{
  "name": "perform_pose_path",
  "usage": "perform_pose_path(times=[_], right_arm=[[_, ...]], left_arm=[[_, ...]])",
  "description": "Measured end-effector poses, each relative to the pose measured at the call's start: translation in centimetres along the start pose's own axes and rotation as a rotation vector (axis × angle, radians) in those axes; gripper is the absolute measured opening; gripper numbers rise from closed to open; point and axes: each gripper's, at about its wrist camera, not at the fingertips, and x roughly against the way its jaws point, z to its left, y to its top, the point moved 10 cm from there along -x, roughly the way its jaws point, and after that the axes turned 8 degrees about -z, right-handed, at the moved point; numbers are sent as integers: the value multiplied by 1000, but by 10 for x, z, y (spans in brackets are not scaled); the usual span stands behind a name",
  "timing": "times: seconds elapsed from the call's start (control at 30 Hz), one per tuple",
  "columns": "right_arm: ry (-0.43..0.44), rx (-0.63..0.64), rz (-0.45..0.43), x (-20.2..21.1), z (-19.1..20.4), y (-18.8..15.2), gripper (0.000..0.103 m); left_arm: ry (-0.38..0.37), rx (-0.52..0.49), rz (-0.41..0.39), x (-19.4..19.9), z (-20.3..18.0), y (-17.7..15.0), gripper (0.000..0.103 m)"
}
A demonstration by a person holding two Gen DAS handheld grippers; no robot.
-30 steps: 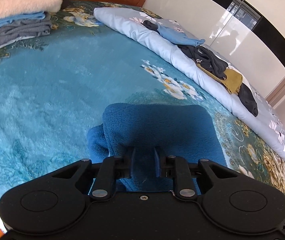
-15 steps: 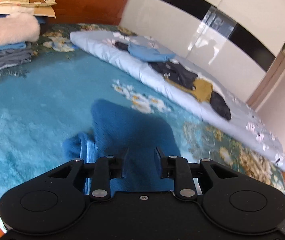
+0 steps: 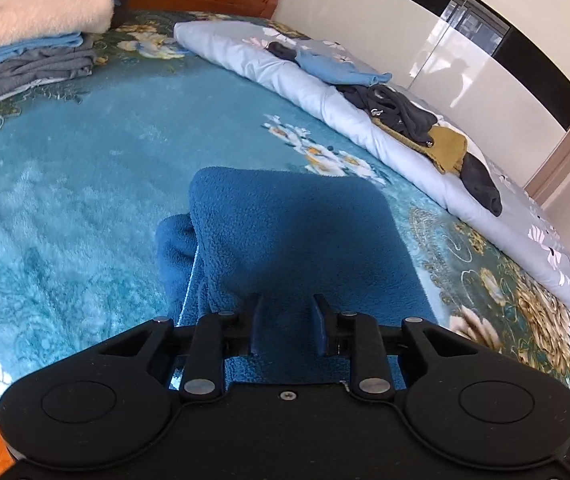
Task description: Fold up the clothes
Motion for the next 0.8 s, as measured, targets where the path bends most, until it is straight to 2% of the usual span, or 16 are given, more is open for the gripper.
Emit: perform_pose_path(times=[0.1, 0.13, 0.23, 0.27, 0.3, 0.33, 0.4, 0.43, 0.47, 0.6, 0.8], right_arm=[[-9, -3, -87, 28, -9, 17, 19], [-36, -11, -119, 37, -18, 22, 20], [-133, -59, -189, 62, -52, 28, 38], [-167, -98, -196, 68, -65, 25, 46], [-188, -144, -194, 72, -77, 19, 48], [-206, -190, -190, 76, -89, 13, 49], [-199, -276, -186, 81, -102, 0, 65], [-182, -320, -183, 81, -106, -7, 70], [-172, -357, -181, 83, -108, -14, 72], [-154, -442, -156, 74, -114, -30, 77], [-111, -589, -108, 56, -126, -52, 80]], left_arm=[[-34, 13, -52, 15, -9, 11, 28], [-46, 14, -79, 21, -11, 17, 32], [-18, 26, -140, 32, -6, 34, 51], [2, 38, -151, 34, -1, 38, 53], [20, 59, -154, 33, 5, 41, 54], [34, 90, -153, 31, 12, 43, 56], [53, 145, -136, 24, 24, 41, 65], [63, 171, -127, 20, 29, 40, 70], [70, 180, -110, 15, 33, 38, 70], [113, 189, -35, -10, 49, 30, 74], [37, 259, 10, -34, 63, 28, 85]])
